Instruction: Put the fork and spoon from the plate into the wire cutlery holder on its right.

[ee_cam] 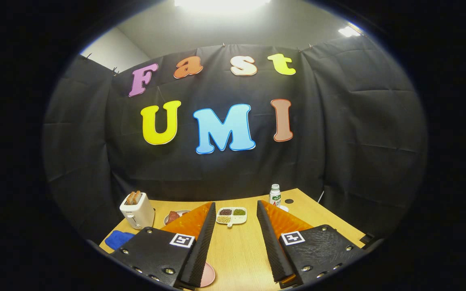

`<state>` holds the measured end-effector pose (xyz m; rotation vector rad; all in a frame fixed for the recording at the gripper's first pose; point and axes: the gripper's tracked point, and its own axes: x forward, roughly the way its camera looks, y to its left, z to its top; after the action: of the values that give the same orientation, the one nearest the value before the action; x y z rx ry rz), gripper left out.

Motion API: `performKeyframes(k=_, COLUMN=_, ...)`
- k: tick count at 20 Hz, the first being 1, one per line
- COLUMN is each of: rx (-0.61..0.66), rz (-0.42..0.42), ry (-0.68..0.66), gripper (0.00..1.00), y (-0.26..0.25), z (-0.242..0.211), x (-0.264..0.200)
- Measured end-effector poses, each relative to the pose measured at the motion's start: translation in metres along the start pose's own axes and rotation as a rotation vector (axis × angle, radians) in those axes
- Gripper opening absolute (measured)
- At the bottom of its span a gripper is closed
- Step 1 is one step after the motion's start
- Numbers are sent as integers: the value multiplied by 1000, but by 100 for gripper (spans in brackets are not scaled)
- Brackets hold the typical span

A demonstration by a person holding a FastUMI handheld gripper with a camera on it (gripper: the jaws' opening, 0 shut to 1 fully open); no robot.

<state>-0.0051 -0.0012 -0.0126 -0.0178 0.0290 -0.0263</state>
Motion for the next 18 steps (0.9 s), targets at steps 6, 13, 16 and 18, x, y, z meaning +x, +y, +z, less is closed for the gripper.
performKeyframes(k=6, rx=-26, rz=60, ry=100, gripper=63, y=23, z=-35, x=6)
performKeyframes(k=13, rx=-67, rz=153, ry=229, gripper=63, y=58, z=-87, x=12)
performKeyframes(k=16, rx=-90, rz=200, ry=330, gripper=64, y=76, z=-124, x=14)
performKeyframes(k=18, rx=-109, rz=233, ry=401, gripper=63, y=88, z=-152, x=14)
